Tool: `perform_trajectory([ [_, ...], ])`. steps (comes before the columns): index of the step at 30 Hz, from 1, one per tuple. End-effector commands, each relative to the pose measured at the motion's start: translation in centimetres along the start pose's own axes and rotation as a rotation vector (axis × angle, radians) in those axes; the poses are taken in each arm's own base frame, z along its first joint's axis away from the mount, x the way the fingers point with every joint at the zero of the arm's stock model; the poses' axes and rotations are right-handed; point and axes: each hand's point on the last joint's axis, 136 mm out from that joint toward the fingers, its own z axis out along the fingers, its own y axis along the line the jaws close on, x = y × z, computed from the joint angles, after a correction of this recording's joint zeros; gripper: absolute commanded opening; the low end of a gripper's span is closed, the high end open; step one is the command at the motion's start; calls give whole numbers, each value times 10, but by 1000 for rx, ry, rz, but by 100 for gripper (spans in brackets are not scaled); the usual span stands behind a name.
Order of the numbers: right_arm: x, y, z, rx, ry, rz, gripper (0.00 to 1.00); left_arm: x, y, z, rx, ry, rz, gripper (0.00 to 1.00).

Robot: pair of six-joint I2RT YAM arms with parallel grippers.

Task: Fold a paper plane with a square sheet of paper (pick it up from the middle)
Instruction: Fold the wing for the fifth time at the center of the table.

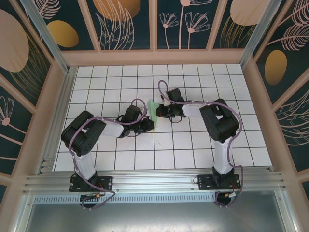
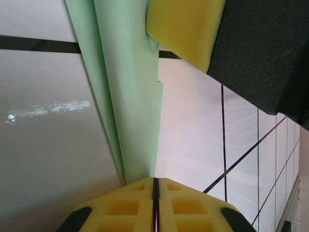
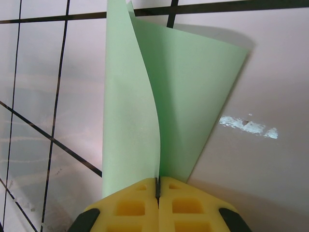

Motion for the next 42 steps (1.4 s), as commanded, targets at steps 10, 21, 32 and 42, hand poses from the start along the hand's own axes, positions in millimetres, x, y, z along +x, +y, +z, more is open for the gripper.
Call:
perform_trajectory([
  [10, 33, -41, 17, 131, 97, 70, 0, 7, -25, 2, 88, 35, -11, 16],
  [21, 33, -42, 19, 134, 100, 79, 0, 22, -8, 6, 26, 66, -8, 16],
  [32, 33, -44, 20, 147, 106, 87, 0, 24, 0, 9, -17, 74, 0, 15],
  [42, 34, -45, 21, 155, 109, 94, 0, 32, 2, 15, -38, 108, 7, 15],
])
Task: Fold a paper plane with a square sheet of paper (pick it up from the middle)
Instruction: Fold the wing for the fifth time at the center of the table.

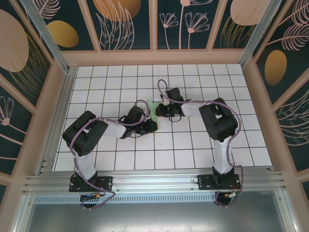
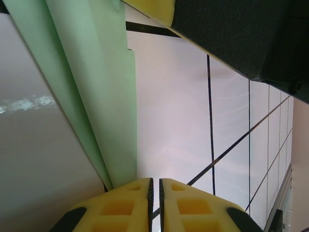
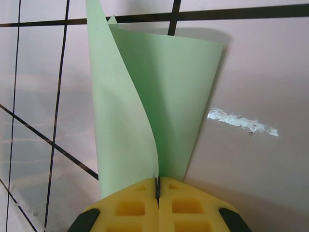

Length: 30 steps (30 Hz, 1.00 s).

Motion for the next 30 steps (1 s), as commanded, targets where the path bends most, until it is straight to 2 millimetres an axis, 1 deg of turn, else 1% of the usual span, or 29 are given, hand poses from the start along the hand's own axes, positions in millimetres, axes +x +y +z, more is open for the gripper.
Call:
perform_trajectory([
  [1, 37, -47, 18, 158, 100, 85, 0, 20, 16, 7, -74, 71, 5, 15],
  [7, 39, -50, 19, 170, 105, 97, 0, 22, 24, 7, -166, 78, 39, 16],
  [12, 41, -52, 19, 176, 108, 111, 0, 26, 26, 10, -225, 89, 63, 15],
  [17, 41, -53, 20, 180, 110, 123, 0, 35, 17, 9, -189, 107, 61, 14],
  [20, 41, -54, 21, 184, 110, 127, 0, 41, 4, 6, -134, 116, 61, 14],
  [23, 41, -55, 21, 188, 111, 132, 0, 45, 1, 4, -121, 123, 61, 14],
  [30, 43, -59, 21, 201, 114, 145, 0, 47, -4, 1, -104, 130, 72, 13],
])
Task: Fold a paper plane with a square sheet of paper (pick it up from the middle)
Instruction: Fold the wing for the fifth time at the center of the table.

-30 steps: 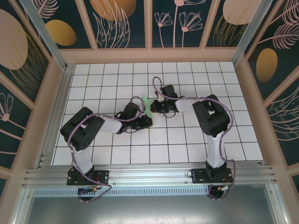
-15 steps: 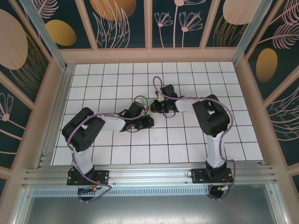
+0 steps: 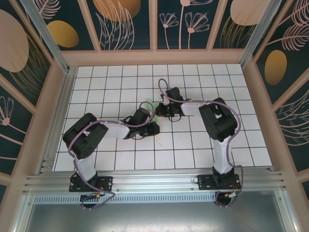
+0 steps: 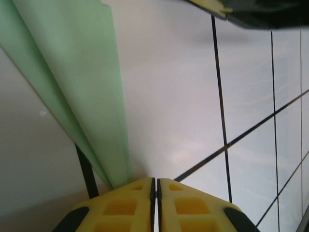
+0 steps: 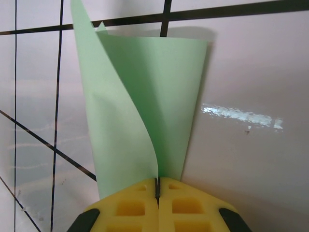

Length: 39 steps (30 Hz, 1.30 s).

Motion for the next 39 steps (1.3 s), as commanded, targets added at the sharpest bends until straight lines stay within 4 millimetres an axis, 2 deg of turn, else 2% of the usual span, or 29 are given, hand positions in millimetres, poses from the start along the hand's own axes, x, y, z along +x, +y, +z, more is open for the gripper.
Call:
perform_trajectory([
  [1, 40, -61, 20, 199, 102, 96, 0, 28, -5, -4, 17, 99, -4, 13],
  [5, 39, -61, 20, 198, 102, 97, 0, 19, -14, -13, 25, 66, 18, 13],
  [8, 39, -60, 20, 197, 102, 98, 0, 3, -23, -23, 47, 6, 5, 15],
  [9, 39, -60, 20, 198, 103, 97, 0, -9, -33, -35, 73, -40, 6, 16],
  [14, 38, -62, 20, 200, 105, 97, 0, -38, -22, -53, 60, -163, -55, 17],
  [22, 39, -61, 21, 195, 108, 99, 0, -40, -7, -37, 34, -152, -81, 15],
  [25, 39, -62, 21, 194, 111, 99, 0, -35, 4, -25, 9, -123, -87, 14],
  [31, 39, -60, 21, 188, 111, 98, 0, -31, 6, -14, 20, -93, -87, 12],
  [39, 39, -60, 21, 186, 111, 99, 0, -33, 6, -12, 23, -99, -84, 10],
])
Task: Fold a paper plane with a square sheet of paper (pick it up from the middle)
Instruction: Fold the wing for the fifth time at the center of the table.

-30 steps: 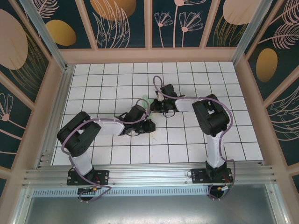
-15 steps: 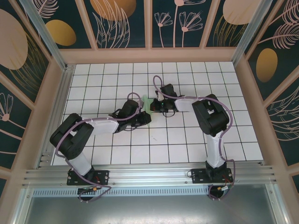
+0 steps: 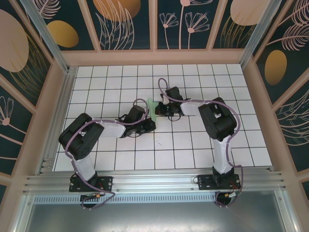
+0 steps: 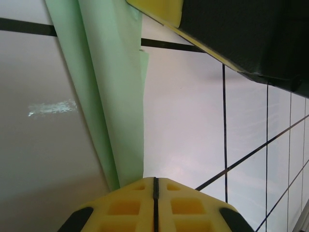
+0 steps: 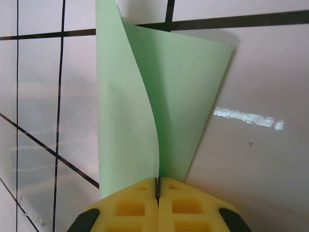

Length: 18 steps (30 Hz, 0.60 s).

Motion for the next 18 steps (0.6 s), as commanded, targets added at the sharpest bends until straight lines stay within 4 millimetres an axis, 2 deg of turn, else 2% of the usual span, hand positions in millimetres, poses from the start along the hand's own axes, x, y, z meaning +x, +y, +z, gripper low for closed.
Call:
perform_trajectory([
  [1, 43, -61, 19, 190, 116, 95, 0, -4, -6, 5, 26, -6, 6, 10],
  [13, 39, -53, 17, 163, 111, 96, 0, 20, 25, 9, -40, 49, -25, 6],
  [18, 34, -48, 13, 153, 98, 92, 5, 23, 34, 10, -84, 57, -27, 4],
])
